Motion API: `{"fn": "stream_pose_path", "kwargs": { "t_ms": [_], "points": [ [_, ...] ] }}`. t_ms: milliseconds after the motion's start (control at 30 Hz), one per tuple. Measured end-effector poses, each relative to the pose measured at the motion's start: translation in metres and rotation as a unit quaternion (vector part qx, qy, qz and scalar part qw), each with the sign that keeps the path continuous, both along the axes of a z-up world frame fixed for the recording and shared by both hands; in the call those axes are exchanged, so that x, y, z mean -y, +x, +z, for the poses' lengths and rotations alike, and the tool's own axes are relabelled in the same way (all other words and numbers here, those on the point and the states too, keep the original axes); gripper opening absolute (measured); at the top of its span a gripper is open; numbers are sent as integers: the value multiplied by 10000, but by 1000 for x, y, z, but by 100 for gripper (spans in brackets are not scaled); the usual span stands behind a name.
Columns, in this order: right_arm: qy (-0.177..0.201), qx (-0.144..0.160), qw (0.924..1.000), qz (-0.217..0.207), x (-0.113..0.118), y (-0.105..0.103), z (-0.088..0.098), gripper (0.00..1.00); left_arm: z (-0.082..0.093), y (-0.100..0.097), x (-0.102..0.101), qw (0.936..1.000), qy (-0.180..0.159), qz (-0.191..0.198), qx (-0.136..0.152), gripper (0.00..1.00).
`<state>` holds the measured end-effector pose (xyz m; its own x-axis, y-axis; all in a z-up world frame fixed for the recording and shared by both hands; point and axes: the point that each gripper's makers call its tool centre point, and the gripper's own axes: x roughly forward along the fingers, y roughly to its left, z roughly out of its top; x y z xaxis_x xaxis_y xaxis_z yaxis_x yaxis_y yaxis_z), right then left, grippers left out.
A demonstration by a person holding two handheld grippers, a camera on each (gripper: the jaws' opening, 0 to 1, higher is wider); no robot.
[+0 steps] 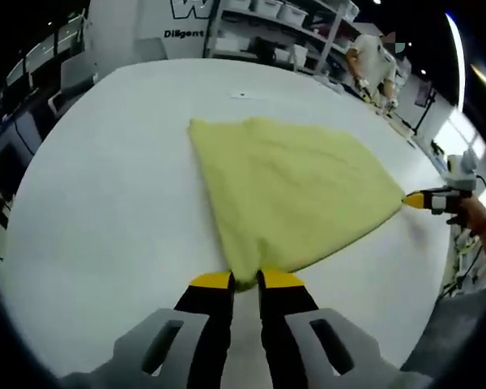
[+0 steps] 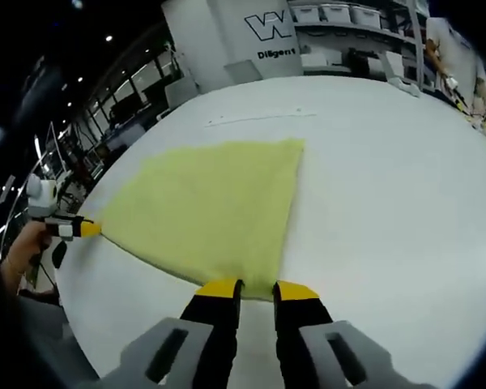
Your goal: Fold the garment on the visible template until the final outline fits inside the template.
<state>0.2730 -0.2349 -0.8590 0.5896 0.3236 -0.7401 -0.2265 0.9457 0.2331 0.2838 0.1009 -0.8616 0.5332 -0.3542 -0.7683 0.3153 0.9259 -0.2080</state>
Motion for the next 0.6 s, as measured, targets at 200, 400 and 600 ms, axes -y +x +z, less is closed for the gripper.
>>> {"fn": "stream_pose_path", "kwargs": {
  "t_ms": [200,400,600],
  "points": [
    [-112,18,9999,40,3,-1,0,0,0,-2,3,10000,20,-92,26,3],
    [-258,19,9996,147,3,-3,0,0,1,-4,4,10000,-26,-77,-18,1],
    [-425,-28,9987,276,1,-9,-1,0,2,-9,3,9999,19,-120,-25,1]
  ]
}}
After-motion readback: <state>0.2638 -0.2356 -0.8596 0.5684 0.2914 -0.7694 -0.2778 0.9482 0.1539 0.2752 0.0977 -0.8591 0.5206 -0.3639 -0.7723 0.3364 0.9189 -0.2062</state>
